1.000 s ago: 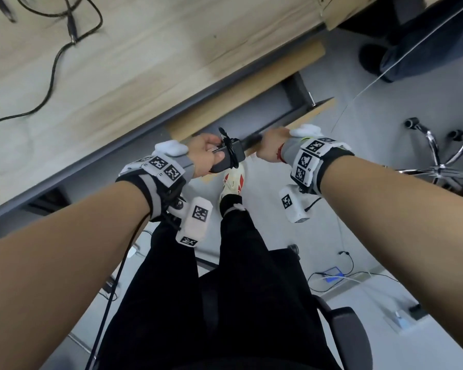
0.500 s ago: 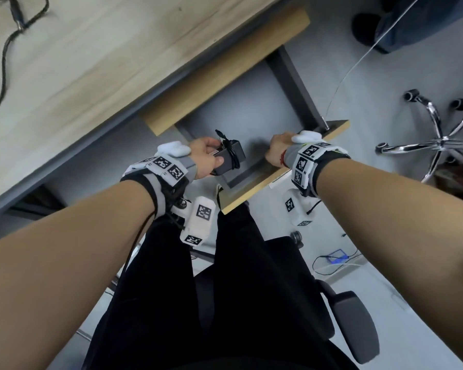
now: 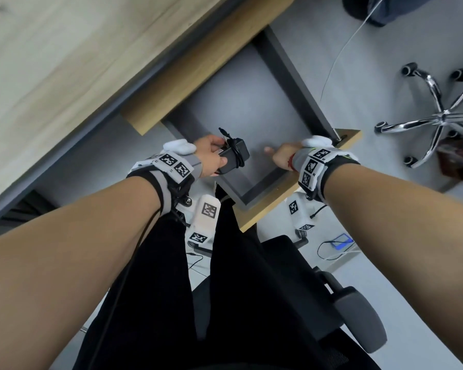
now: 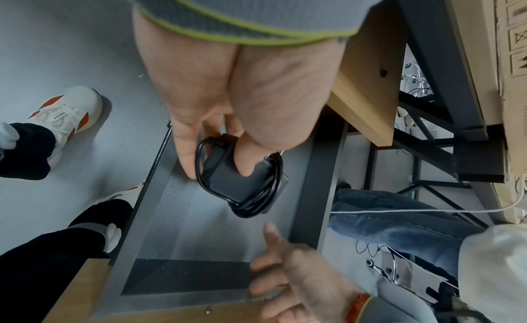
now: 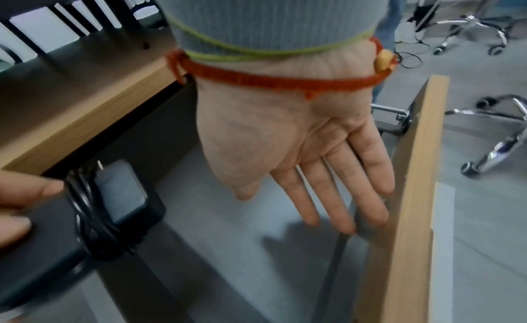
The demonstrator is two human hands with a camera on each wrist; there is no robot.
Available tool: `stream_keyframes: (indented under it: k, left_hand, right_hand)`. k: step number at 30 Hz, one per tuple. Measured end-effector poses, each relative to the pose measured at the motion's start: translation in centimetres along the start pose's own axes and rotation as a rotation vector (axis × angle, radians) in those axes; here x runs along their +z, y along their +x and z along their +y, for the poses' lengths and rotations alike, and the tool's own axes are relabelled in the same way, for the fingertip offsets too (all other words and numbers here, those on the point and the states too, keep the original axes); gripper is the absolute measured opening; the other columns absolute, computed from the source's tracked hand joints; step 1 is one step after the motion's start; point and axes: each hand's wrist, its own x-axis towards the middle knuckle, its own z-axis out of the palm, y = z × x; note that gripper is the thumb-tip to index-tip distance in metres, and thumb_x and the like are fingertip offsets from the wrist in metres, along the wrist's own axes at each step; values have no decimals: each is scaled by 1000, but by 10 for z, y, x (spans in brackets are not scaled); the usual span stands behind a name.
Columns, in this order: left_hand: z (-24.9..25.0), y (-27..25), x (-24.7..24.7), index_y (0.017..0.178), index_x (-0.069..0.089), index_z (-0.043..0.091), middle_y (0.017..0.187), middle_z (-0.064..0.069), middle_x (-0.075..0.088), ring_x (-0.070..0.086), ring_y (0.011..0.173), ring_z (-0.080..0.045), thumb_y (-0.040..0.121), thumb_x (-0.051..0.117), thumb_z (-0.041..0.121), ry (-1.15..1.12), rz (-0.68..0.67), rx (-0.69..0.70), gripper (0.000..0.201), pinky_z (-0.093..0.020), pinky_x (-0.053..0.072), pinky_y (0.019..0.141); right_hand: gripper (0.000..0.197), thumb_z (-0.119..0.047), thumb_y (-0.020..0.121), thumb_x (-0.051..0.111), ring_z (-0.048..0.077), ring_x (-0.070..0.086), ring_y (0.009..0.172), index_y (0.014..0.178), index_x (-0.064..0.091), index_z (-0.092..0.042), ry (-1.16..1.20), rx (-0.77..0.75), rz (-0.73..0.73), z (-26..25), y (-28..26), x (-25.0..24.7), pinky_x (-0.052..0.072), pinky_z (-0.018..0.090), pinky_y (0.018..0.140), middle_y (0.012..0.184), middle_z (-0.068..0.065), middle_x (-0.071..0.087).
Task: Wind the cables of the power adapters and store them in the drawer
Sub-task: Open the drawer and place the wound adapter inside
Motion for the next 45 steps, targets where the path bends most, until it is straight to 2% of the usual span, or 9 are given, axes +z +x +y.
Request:
stream_keyframes:
  k: [3,6,10,15,18,27,34,39,45]
  left_hand:
    - [1,2,2,131,52,9,125,-11,61,61,114,-28,88,59,-6,-6,26,18,46,-47,53,95]
    - [-1,3,2,130,51,11,126,-11,61,60,114,-30,88,60,-5,-27,15,24,46,-52,53,93]
    - [-5,5,0,136,47,12,122,-2,60,60,105,-20,90,62,0,166,-71,103,50,-33,50,94]
    - [-23,7,-4,129,54,15,125,-6,60,60,109,-25,85,69,10,582,51,266,47,-40,48,98]
    - [-33,11,-6,123,60,15,120,-7,61,61,104,-25,87,66,14,721,117,330,36,-36,48,93]
    - [-53,30,2,108,66,21,105,2,66,61,91,-15,87,66,17,643,152,330,21,-24,46,82]
    - [-52,32,3,102,66,24,97,7,66,59,82,-12,87,66,18,575,154,305,16,-22,45,79]
    - [-28,7,-7,97,66,27,89,10,66,65,85,-13,88,65,18,480,151,311,13,-23,50,83]
    - [22,-55,-46,91,65,31,79,17,63,65,81,-13,89,59,17,390,198,439,16,-22,49,73]
  right_hand:
    - [69,-72,93,27,28,63,114,140,47,-26,450,-196,-91,-11,-7,-4,49,44,102,135,5,59]
    - [42,-58,91,55,19,69,96,125,56,-32,761,-412,-157,-22,-12,-5,60,36,84,114,-3,65]
    - [38,-25,86,75,14,66,76,119,56,-23,721,-454,-167,-30,1,3,61,37,79,93,0,61]
    - [52,-33,82,76,23,58,88,126,51,-21,259,-323,89,-17,24,21,51,32,82,109,3,61]
    - [55,-29,81,77,25,54,90,126,48,-17,118,-236,85,-10,36,41,45,31,76,113,7,60]
    - [59,-26,83,76,30,59,114,136,51,-17,18,-203,65,-11,61,81,50,35,91,131,9,56]
    - [70,-38,78,80,31,65,99,134,46,-12,-2,-136,78,-15,63,88,56,40,84,115,11,63]
    - [76,-46,76,78,33,60,106,131,42,-8,-22,-136,158,-24,36,69,50,40,84,123,12,52]
    - [25,-44,81,59,27,60,83,99,62,-26,149,-281,289,-73,-41,-1,48,28,76,98,3,68]
